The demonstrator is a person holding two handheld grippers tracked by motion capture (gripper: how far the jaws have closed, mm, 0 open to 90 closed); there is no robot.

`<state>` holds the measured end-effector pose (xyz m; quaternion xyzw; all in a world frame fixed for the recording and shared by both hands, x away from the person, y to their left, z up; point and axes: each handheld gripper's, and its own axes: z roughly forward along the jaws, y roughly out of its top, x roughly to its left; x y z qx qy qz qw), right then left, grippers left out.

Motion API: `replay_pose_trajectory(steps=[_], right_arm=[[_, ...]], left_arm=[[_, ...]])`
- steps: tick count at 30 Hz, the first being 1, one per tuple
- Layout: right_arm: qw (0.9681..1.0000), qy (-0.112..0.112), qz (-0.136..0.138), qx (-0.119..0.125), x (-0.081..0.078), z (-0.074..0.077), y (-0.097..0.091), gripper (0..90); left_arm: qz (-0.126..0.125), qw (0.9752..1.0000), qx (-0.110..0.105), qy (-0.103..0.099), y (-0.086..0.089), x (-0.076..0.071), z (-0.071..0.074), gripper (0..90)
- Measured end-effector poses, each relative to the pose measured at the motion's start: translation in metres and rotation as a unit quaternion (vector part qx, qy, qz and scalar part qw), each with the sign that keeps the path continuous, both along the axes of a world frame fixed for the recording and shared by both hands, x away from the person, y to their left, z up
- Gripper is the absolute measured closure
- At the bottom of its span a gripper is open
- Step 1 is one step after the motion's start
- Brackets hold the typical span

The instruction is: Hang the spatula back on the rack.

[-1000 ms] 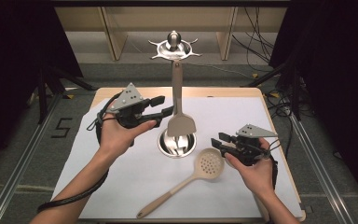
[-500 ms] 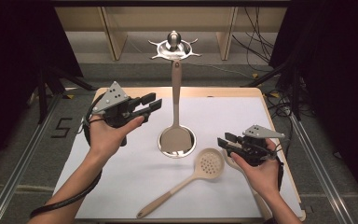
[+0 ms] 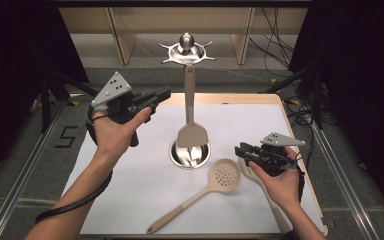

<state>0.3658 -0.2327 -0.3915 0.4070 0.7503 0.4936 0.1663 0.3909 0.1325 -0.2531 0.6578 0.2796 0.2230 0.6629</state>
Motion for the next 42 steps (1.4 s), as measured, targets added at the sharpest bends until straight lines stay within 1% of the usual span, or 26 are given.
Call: replay_pose_trajectory(steps=[3, 9, 10, 11, 13, 14, 15, 19, 21, 22, 24, 25, 27, 28, 29, 30, 31, 32, 34, 35, 36, 37, 39, 40, 41, 42], right_arm=[[0.9999, 0.009, -0.003, 0.006, -0.003, 0.000, 0.001, 72.8], [0.9998, 0.016, -0.010, -0.010, -0.005, 0.002, 0.002, 72.6], [0.9999, 0.013, -0.009, -0.008, -0.005, 0.001, 0.002, 72.4], [0.9999, -0.003, -0.002, -0.016, -0.003, 0.000, 0.001, 72.2], [0.9999, 0.000, -0.003, -0.013, -0.004, 0.001, 0.002, 71.9], [0.9998, -0.007, -0.001, -0.019, -0.003, 0.001, 0.001, 71.8], [0.9999, -0.002, -0.003, -0.015, -0.004, 0.002, 0.002, 71.7], [1.0000, -0.001, -0.004, -0.006, -0.004, 0.002, 0.001, 71.4], [0.9999, 0.001, -0.004, -0.011, -0.004, 0.002, 0.001, 71.1], [0.9999, 0.011, -0.003, -0.002, -0.005, 0.002, 0.002, 71.0], [0.9999, 0.010, -0.002, -0.003, -0.005, 0.002, 0.002, 70.8], [0.9999, -0.001, -0.003, -0.011, -0.004, 0.002, 0.001, 70.8], [0.9999, -0.001, -0.002, -0.011, -0.004, 0.002, 0.001, 70.7], [1.0000, 0.008, -0.001, -0.003, -0.004, 0.002, 0.002, 70.7], [0.9997, -0.015, -0.002, -0.018, -0.003, 0.002, 0.000, 70.7], [0.9997, -0.014, -0.002, -0.018, -0.003, 0.002, 0.000, 70.6], [0.9999, -0.002, 0.000, -0.011, -0.004, 0.002, 0.002, 70.7], [0.9998, -0.012, -0.003, -0.017, -0.003, 0.002, 0.001, 70.7], [0.9999, -0.002, -0.001, -0.012, -0.004, 0.002, 0.002, 70.7], [0.9999, 0.010, -0.005, -0.004, -0.006, 0.002, 0.003, 70.7], [0.9999, 0.010, -0.005, -0.003, -0.005, 0.002, 0.003, 70.7], [0.9999, 0.010, -0.005, -0.003, -0.005, 0.003, 0.004, 70.7], [0.9999, 0.010, -0.004, -0.003, -0.005, 0.003, 0.004, 70.7], [0.9999, 0.010, -0.004, -0.003, -0.005, 0.003, 0.004, 70.7], [0.9999, -0.006, 0.002, -0.012, -0.003, 0.002, 0.002, 70.7], [0.9999, -0.006, 0.002, -0.013, -0.003, 0.002, 0.002, 70.7]], left_arm=[[0.001, 0.9999, -0.002, -0.011, -0.003, 0.003, 0.012, 89.0], [0.005, 0.9997, -0.004, -0.025, -0.011, 0.010, 0.029, 89.1], [0.008, 0.9996, -0.007, -0.027, -0.012, 0.012, 0.031, 89.2], [0.009, 0.9995, -0.008, -0.028, -0.013, 0.012, 0.032, 89.3], [0.011, 0.9993, -0.013, -0.032, -0.014, 0.014, 0.036, 89.3], [0.013, 0.9993, -0.015, -0.032, -0.014, 0.014, 0.037, 89.3], [0.015, 0.9992, -0.016, -0.033, -0.014, 0.014, 0.038, 89.4], [0.025, 0.9988, -0.009, -0.040, -0.014, 0.015, 0.040, 89.4], [0.030, 0.9986, -0.006, -0.042, -0.013, 0.015, 0.041, 89.4], [0.032, 0.9986, -0.004, -0.042, -0.012, 0.016, 0.041, 89.4], [0.033, 0.9986, -0.005, -0.042, -0.012, 0.016, 0.041, 89.4], [0.032, 0.9986, -0.005, -0.042, -0.012, 0.016, 0.041, 89.4], [0.035, 0.9985, -0.006, -0.043, -0.012, 0.016, 0.040, 89.5], [0.039, 0.9983, -0.005, -0.044, -0.011, 0.016, 0.040, 89.4], [0.041, 0.9982, -0.006, -0.043, -0.011, 0.016, 0.040, 89.5], [0.042, 0.9983, -0.009, -0.038, -0.010, 0.017, 0.039, 89.5], [0.046, 0.9980, -0.008, -0.041, -0.009, 0.018, 0.039, 89.5], [0.049, 0.9979, -0.008, -0.041, -0.008, 0.019, 0.039, 89.4], [0.052, 0.9977, -0.008, -0.042, -0.006, 0.021, 0.039, 89.5], [0.055, 0.9976, -0.007, -0.041, -0.005, 0.022, 0.040, 89.5], [0.056, 0.9978, -0.007, -0.036, -0.005, 0.022, 0.040, 89.5], [0.058, 0.9974, -0.005, -0.041, -0.004, 0.024, 0.041, 89.5], [0.060, 0.9974, -0.005, -0.039, -0.003, 0.027, 0.041, 89.5], [0.061, 0.9976, -0.006, -0.033, -0.004, 0.027, 0.041, 89.5], [0.063, 0.9973, -0.003, -0.038, -0.003, 0.029, 0.041, 89.5], [0.064, 0.9974, -0.005, -0.032, -0.003, 0.030, 0.041, 89.5]])
